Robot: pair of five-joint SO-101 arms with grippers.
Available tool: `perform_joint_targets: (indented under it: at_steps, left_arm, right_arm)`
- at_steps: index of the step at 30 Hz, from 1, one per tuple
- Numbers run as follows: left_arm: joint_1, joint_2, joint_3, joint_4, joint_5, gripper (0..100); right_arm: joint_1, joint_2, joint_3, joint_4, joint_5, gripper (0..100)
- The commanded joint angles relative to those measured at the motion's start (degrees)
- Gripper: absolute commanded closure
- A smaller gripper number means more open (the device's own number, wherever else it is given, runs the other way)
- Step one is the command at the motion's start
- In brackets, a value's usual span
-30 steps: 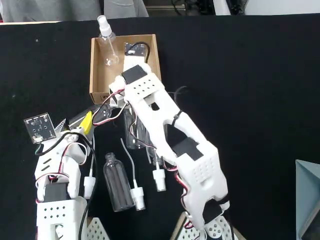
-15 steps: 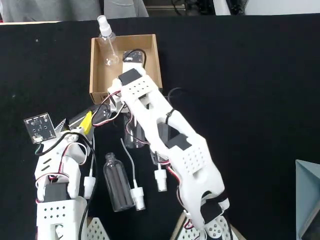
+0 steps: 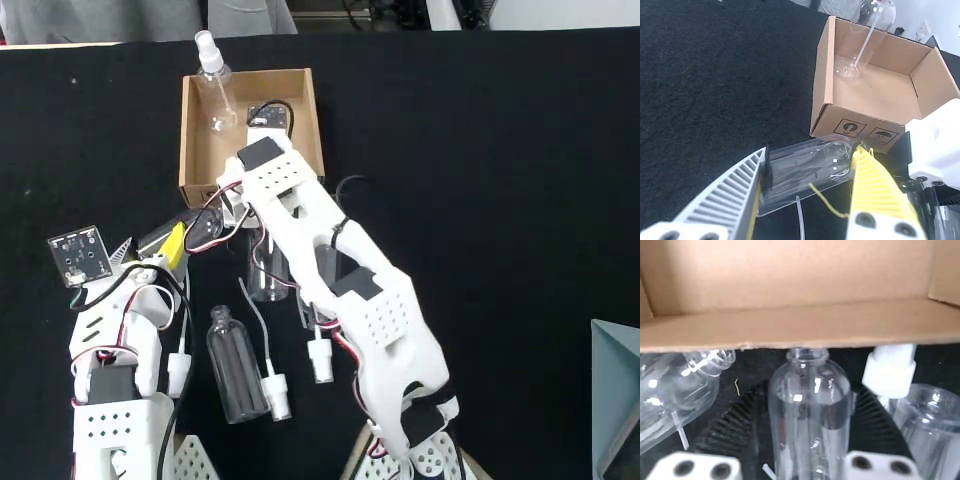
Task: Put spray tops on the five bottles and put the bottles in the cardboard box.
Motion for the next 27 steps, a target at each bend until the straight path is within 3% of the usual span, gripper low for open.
perform_joint_targets:
  at_steps: [1,7,22,27]
  left_arm:
    - [-0.22,-0.26,1.45,0.18,-0.44,75]
    - [-0.22,-0.26,1.45,0.18,-0.44,75]
    - [-0.4,-0.26,1.45,0.18,-0.44,75]
    - [-0.4,-0.26,1.45,0.18,-0.44,75]
  right_arm:
    - [-1.14,-0.84,-3.74,0.44,-0.18,90.0]
    - [-1.05,-1.1,-4.09,1.58,0.0,90.3]
    - [-1.14,-3.47,-18.51,18.64,12.75,90.3]
    - [-1.14,-3.65,-19.47,19.52,13.45,90.3]
